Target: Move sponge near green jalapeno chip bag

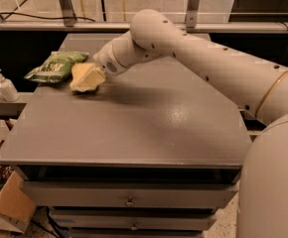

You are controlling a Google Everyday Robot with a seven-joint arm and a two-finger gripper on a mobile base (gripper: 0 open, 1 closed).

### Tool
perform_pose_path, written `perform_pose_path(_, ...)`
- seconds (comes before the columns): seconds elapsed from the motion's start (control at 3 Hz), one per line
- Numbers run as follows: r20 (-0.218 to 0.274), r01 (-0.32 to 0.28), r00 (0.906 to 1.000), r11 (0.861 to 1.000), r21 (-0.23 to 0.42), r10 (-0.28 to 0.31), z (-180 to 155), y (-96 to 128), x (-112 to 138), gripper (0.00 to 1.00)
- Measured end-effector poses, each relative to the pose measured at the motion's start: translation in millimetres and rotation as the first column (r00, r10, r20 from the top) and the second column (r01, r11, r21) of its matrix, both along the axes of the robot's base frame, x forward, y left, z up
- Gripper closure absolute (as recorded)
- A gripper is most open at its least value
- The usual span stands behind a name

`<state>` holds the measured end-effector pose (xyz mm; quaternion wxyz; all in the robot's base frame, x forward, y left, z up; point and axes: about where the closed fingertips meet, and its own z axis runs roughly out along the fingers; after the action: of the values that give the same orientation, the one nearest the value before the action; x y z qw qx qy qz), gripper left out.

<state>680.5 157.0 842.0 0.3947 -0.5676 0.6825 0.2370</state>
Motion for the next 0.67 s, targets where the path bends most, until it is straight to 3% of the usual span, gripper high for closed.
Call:
perform_pose_path(0.33,-0.001,0.0,1.0,1.0,0.0,0.0,0,0,0,0.0)
perform_pose_path(0.67,0.002,0.023,0.9997,1.0,0.009,-0.023,11,-20,4,0.0)
